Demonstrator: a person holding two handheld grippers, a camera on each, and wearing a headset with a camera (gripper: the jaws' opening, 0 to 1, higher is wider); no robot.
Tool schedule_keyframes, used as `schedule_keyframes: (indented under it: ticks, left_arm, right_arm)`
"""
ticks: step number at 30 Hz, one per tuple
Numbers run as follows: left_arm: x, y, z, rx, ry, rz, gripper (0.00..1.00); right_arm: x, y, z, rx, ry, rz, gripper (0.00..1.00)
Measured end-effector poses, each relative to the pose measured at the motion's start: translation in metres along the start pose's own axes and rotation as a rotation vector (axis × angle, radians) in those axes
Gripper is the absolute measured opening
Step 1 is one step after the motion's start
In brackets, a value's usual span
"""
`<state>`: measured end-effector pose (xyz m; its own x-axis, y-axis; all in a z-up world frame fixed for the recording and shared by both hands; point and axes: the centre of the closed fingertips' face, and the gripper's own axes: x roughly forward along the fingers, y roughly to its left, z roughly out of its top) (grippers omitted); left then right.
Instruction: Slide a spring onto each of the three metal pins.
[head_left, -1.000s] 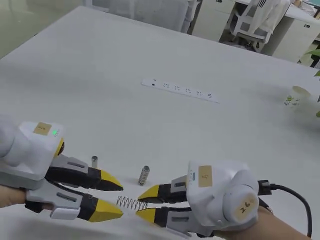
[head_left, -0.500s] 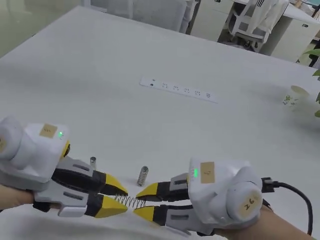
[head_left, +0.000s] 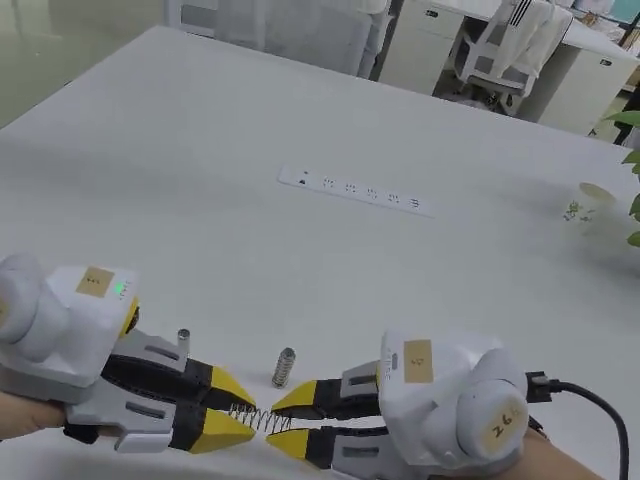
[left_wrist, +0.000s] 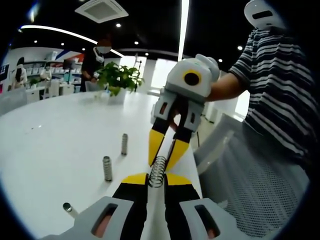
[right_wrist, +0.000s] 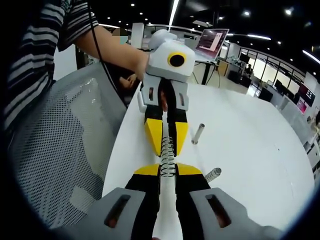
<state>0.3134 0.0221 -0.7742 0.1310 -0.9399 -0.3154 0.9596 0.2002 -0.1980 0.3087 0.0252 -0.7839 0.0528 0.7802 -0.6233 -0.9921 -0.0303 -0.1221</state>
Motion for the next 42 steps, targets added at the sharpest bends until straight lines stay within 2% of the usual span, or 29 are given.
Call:
schedule_keyframes:
  ticks: [7,21,42]
  left_arm:
    - [0.0002,-0.0031,0.0004,0.003,0.001,-0.015,0.03]
    - [-0.0008,-0.0053,0.0003,-0.001,0.001,-0.013,0.03]
    - [-0.0006,-0.0087,0.0011,-0.011,0.004,-0.029,0.03]
  right_arm:
    - [-0.0005,0.0011,-0.0017,-0.001,0.005,0.003,0.08]
    - [-0.0012,0.0027,-0.001,-0.004,0.003,0.005,0.08]
    - [-0.0034,0.0036,-0.0029,0.054,-0.004,0.014,0.09]
